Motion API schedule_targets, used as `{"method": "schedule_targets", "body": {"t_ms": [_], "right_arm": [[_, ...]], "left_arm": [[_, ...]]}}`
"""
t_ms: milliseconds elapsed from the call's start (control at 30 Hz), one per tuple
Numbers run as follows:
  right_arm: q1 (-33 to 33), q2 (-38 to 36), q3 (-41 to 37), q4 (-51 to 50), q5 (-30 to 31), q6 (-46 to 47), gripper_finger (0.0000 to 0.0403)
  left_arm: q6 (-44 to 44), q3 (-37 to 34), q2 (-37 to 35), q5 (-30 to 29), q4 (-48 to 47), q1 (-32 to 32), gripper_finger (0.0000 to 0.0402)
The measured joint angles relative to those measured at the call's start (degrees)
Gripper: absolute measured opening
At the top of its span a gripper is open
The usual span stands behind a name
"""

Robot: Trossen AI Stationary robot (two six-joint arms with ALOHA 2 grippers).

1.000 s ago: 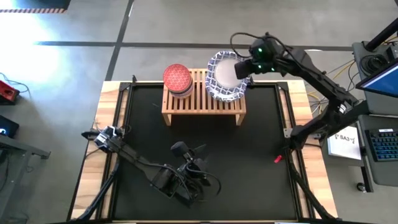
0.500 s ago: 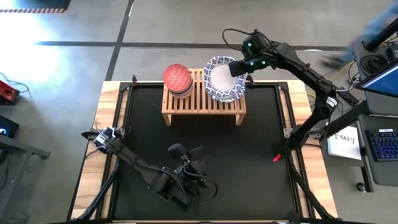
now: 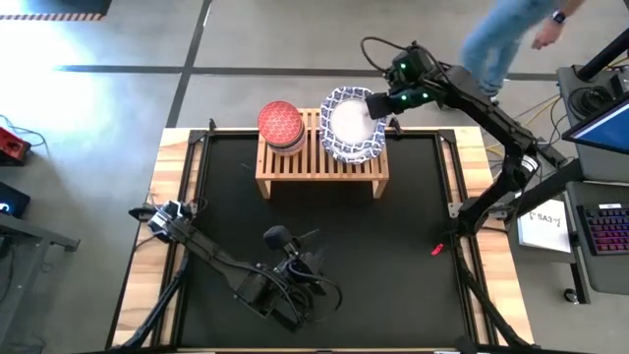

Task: Place and stack bowls onto a shelf
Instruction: Stack the white bowl on top of the white bowl on the shelf

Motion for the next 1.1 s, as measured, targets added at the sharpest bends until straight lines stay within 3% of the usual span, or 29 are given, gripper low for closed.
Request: {"method": "schedule_targets", "body": {"t_ms": [133,567,1100], "right_arm": [[0.0,-0.2,-0.3,-1.4,-2.4,-0.3,0.0009],[0.0,0.0,-2.3,-2.5,-1.8,-4.6,0.0018],[0.0,-0.5,-1.4,-2.3,-0.2,-11.5,0.0148]], "left_arm": [[0.0,0.0,0.0,0.0,-0.1,0.0,0.0193],[0.0,0.0,0.0,0.0,-0.4,-0.1,0.0193],[0.1,0.1,-0.2,0.1,-3.3,0.0,0.0193]]}}
